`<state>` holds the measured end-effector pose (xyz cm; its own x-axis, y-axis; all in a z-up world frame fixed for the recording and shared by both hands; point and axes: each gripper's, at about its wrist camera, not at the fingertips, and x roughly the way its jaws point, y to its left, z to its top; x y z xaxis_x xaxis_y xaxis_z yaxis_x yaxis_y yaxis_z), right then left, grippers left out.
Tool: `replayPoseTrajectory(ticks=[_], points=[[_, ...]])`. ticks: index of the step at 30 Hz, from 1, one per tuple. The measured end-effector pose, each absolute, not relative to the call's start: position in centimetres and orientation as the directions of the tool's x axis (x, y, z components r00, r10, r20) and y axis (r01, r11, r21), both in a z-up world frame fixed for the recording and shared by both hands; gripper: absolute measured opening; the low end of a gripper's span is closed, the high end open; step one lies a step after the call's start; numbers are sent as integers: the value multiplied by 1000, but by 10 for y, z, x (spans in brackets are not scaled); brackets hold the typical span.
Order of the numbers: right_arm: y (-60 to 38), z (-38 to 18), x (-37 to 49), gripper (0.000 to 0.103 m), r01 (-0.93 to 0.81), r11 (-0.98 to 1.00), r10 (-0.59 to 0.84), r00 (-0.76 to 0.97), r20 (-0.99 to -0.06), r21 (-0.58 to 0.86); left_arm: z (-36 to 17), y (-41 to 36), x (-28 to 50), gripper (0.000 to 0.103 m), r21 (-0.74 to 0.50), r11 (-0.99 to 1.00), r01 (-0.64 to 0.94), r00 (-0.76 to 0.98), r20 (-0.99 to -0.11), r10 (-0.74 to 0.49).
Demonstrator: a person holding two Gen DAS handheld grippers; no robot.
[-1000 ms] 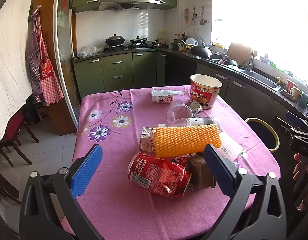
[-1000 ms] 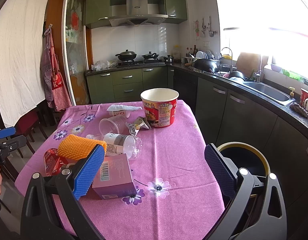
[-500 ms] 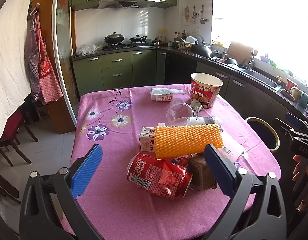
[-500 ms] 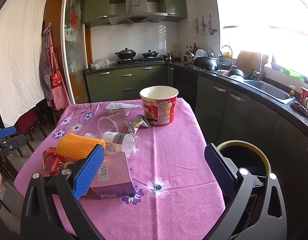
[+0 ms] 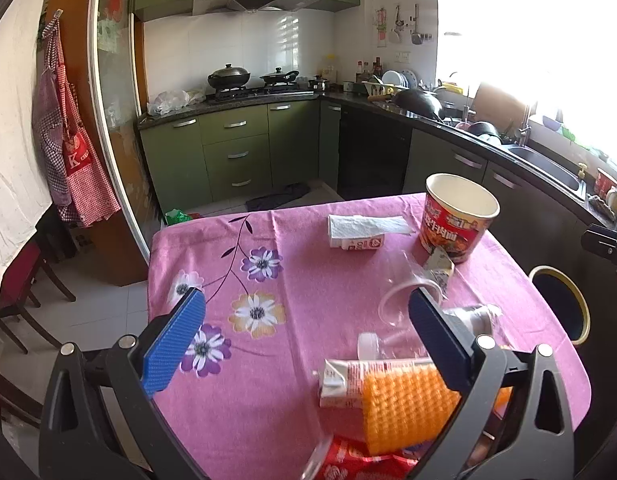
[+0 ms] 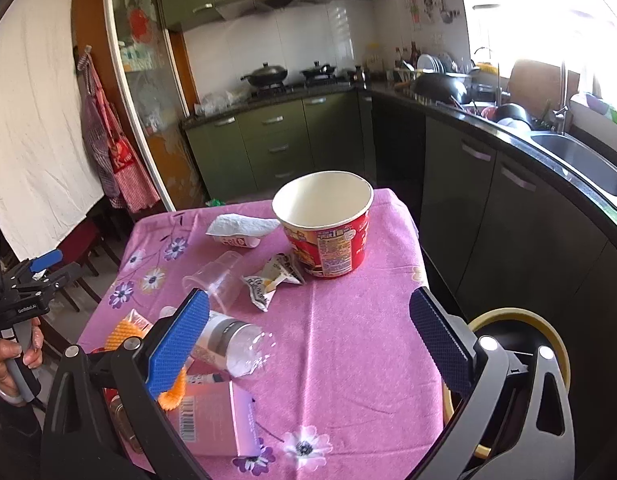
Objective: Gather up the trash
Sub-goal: 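Grasp the red-and-white paper noodle cup with the right gripper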
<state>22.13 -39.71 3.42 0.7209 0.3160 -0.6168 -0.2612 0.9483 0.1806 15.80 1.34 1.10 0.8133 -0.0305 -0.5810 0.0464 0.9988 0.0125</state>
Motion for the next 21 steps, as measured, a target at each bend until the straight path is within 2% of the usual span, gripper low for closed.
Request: replayPoseTrajectory(ticks=[7,8,11,14,19,21], points=[[-399,38,352,99,-201,964,263,590,-763,176,0,30,240,97,-4,1000,9,809,-587,-10],[-399,36,373,96,-185,966,253,563,-786,179,-6,33,251,97,-4,1000,-4,803,-595,1],[-394,25,420,83,-157,975,218,492,-843,160,-24,46,276,97,-28,999,-47,783,-621,19],[-390,8,456,63,-130,982,180,411,-894,138,-41,60,290,97,-80,994,-74,765,-645,5],[-387,-22,493,45,-87,988,148,289,-946,128,-57,65,294,97,-70,994,-81,745,-666,13],[-387,-33,503,34,-75,992,121,261,-958,104,-59,64,295,97,-73,995,-71,743,-669,4]])
